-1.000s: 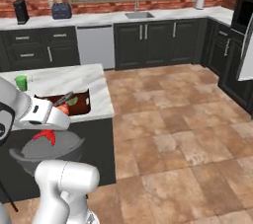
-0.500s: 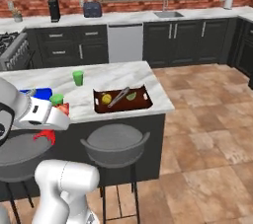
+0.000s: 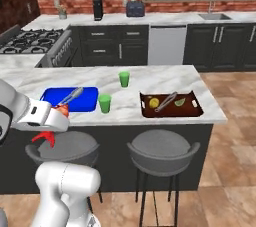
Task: Gather the lemon wedge and lemon from the fridge and place them on a tray on the dining counter. Then gather the fishs from the fridge and place them on the other tray.
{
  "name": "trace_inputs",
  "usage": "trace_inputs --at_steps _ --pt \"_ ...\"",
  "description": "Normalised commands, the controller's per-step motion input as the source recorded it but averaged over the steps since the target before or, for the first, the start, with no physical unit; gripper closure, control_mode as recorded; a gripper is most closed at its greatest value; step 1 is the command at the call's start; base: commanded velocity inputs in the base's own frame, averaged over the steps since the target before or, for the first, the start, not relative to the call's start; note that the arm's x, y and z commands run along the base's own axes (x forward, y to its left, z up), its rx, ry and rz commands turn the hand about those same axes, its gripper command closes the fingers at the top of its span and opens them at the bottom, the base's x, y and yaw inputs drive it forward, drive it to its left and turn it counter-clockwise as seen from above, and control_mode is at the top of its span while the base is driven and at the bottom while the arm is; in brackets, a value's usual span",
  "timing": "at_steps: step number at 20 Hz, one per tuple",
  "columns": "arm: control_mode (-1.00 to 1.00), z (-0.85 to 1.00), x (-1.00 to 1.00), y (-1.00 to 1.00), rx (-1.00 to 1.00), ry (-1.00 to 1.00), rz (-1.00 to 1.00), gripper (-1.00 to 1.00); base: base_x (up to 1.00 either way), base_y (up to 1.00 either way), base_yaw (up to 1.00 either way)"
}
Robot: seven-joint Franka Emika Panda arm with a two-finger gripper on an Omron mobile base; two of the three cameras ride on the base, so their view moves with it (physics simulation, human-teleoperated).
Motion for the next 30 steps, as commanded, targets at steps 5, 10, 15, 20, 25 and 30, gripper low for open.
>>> trace_inputs --at_steps 5,10,15,20,25,30 --pt "1.0 0.0 0.0 0.0 0.0 0.0 0.0 1.0 0.43 0.06 0.29" --pt "1.0 0.0 0.0 0.0 0.0 0.0 0.0 1.0 0.68 0.15 0.24" --pt "1.0 0.0 0.0 0.0 0.0 0.0 0.0 1.0 0.73 0.27 0.19" --pt "-1.0 0.0 0.36 0.14 0.01 0.0 0.09 1.0 0.48 0.19 0.12" --pt "-1.0 0.0 0.89 0.54 0.01 0.02 0.19 1.0 0.0 0.0 0.0" --pt "-1.0 0.0 0.95 0.59 0.01 0.09 0.12 1.0 0.0 0.0 0.0"
